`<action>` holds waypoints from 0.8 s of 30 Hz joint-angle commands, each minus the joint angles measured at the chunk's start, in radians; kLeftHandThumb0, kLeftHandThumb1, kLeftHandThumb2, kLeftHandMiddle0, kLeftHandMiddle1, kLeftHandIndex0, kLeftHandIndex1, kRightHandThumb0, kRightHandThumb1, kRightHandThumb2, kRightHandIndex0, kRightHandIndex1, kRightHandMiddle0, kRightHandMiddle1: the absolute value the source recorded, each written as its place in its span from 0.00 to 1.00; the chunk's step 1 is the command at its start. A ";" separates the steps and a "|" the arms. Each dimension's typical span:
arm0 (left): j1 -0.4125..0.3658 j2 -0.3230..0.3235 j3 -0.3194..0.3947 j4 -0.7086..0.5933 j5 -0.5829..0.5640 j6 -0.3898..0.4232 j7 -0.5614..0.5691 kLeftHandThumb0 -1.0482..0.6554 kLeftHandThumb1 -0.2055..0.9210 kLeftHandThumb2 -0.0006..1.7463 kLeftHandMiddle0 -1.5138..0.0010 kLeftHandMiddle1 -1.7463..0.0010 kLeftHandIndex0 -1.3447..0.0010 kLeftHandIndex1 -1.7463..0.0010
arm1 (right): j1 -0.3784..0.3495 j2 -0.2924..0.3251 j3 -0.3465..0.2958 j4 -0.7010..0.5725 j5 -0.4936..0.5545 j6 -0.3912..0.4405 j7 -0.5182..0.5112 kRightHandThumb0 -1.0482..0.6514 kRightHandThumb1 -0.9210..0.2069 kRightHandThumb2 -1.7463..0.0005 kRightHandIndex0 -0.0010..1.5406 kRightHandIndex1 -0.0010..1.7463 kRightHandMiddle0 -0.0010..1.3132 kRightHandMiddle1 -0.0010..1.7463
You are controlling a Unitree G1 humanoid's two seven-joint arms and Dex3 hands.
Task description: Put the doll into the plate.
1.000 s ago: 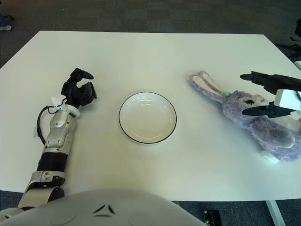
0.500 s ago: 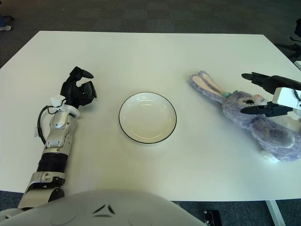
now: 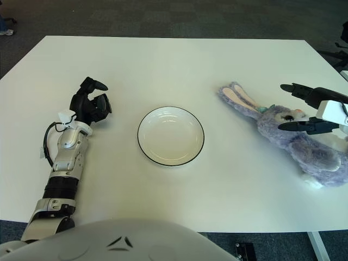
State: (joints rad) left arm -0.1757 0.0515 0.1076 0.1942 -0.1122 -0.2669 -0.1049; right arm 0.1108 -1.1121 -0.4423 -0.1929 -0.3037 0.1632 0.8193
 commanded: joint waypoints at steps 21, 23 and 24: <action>0.038 -0.018 0.000 -0.023 0.003 0.022 0.030 0.37 0.65 0.60 0.28 0.00 0.67 0.00 | 0.020 -0.005 0.110 -0.011 0.001 0.057 0.056 0.02 0.05 0.92 0.01 0.07 0.00 0.00; 0.040 -0.018 0.000 -0.028 0.003 0.024 0.032 0.37 0.66 0.60 0.28 0.00 0.67 0.00 | 0.022 0.006 0.126 -0.006 -0.003 0.065 0.044 0.03 0.06 0.92 0.01 0.07 0.00 0.00; 0.041 -0.018 0.000 -0.029 0.004 0.023 0.033 0.37 0.66 0.60 0.28 0.00 0.67 0.00 | 0.023 0.009 0.132 -0.005 -0.005 0.070 0.039 0.04 0.06 0.92 0.01 0.07 0.00 0.00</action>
State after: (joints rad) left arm -0.1628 0.0426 0.1077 0.1647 -0.1120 -0.2520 -0.0815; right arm 0.1348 -1.1179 -0.3378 -0.2085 -0.3034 0.2166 0.8683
